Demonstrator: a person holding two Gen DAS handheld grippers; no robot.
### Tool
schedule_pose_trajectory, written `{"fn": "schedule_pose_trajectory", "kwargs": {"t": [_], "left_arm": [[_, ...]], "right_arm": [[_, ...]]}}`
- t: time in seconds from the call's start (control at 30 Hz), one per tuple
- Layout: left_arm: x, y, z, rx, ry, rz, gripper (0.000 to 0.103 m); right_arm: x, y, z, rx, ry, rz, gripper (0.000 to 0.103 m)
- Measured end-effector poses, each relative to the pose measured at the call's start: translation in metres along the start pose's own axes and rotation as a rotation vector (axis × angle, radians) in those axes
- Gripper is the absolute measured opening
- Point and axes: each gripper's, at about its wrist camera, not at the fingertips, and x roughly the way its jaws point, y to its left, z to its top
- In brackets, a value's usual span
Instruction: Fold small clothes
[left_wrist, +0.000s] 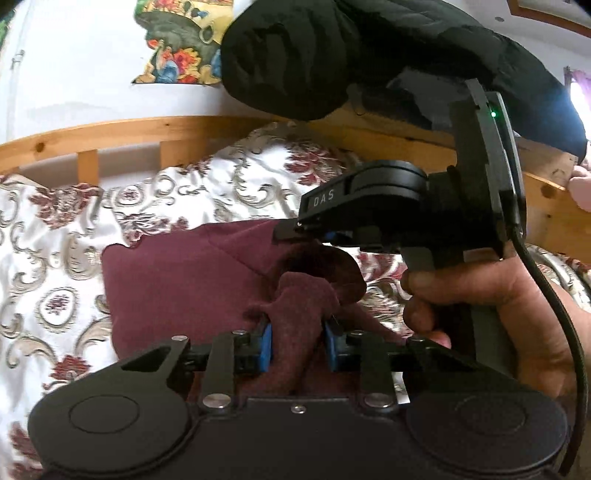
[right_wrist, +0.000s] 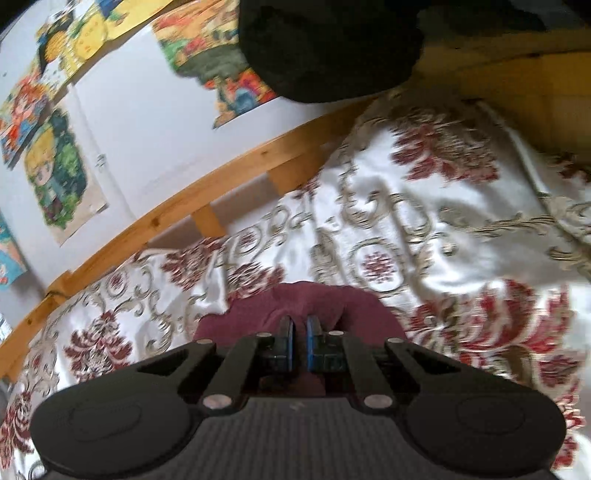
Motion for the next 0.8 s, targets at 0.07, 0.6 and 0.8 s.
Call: {"fn": "schedule_pose_trajectory", "kwargs": {"t": [0.07,0.6,0.8], "left_arm": [[0.002,-0.004,0.001,-0.003,-0.002,-0.019,0.029],[0.013,-0.007,-0.004,-0.032,0.05,-0.086,0.031],[0.011,-0.007,-0.007,-0.03,0.057,-0.099,0.032]], "right_arm": [[-0.006,-0.008,0.002,0.025,-0.009,-0.024,0.008],[-0.01,-0.025,-0.003,0.061,0.035,-0.156,0.008],[-0.009,-0.035,-0.005,0.13,0.061,-0.152,0.008]]}}
